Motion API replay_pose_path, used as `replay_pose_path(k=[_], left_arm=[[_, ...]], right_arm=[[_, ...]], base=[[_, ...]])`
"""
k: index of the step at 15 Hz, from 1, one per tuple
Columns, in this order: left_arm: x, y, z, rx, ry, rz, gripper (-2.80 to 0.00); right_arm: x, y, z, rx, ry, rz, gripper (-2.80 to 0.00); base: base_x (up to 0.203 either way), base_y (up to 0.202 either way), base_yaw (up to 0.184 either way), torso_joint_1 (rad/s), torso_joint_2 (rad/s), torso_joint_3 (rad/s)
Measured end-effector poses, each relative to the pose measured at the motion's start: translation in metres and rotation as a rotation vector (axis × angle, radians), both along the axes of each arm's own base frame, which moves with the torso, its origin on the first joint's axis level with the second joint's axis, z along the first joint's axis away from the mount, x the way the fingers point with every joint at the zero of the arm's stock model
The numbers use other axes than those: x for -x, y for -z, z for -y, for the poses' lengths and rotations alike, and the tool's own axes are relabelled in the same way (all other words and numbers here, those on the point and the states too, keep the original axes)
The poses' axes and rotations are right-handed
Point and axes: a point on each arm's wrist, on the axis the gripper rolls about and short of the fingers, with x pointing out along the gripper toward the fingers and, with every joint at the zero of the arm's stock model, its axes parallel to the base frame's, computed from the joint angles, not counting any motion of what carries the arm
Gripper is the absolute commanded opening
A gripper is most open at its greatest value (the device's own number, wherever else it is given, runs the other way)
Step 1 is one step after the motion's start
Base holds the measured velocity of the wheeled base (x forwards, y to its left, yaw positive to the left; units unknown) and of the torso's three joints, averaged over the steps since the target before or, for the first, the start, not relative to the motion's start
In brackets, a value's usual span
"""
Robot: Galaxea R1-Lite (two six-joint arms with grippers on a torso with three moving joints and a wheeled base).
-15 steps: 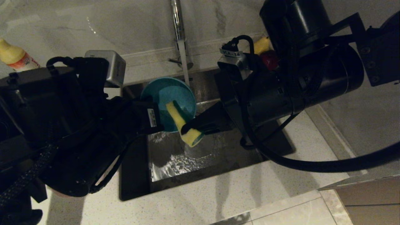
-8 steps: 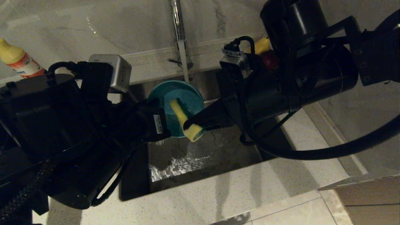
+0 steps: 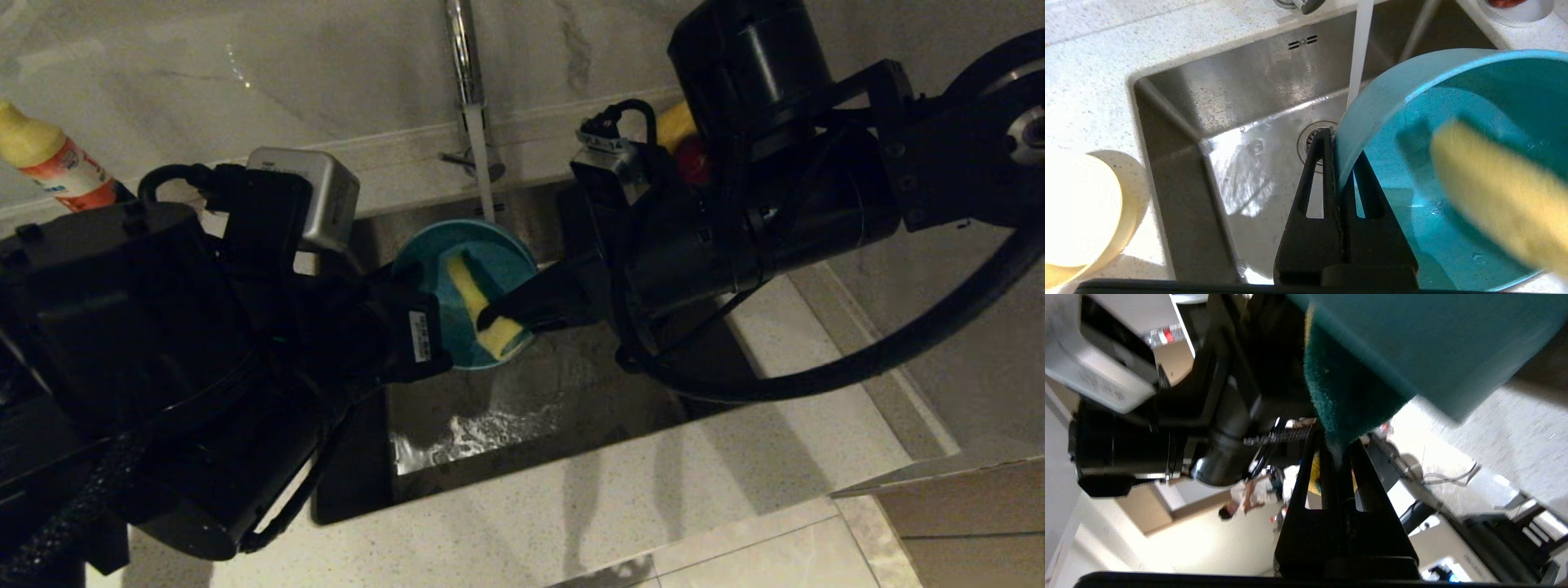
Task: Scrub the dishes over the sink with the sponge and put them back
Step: Wipe the bowl
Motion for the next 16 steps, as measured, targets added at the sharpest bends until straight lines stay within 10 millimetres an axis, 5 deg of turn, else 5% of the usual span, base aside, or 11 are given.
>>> replay_pose_path(k=[16], left_arm=[[-0.002, 0.011, 0.0, -0.09, -0.032, 0.004, -2.8]], right_arm=[[-0.001, 0.016, -0.023, 0.041, 0.013, 0.017, -2.8]], base=[[0.0, 0.0, 0.0, 0.0, 0.0, 0.0]])
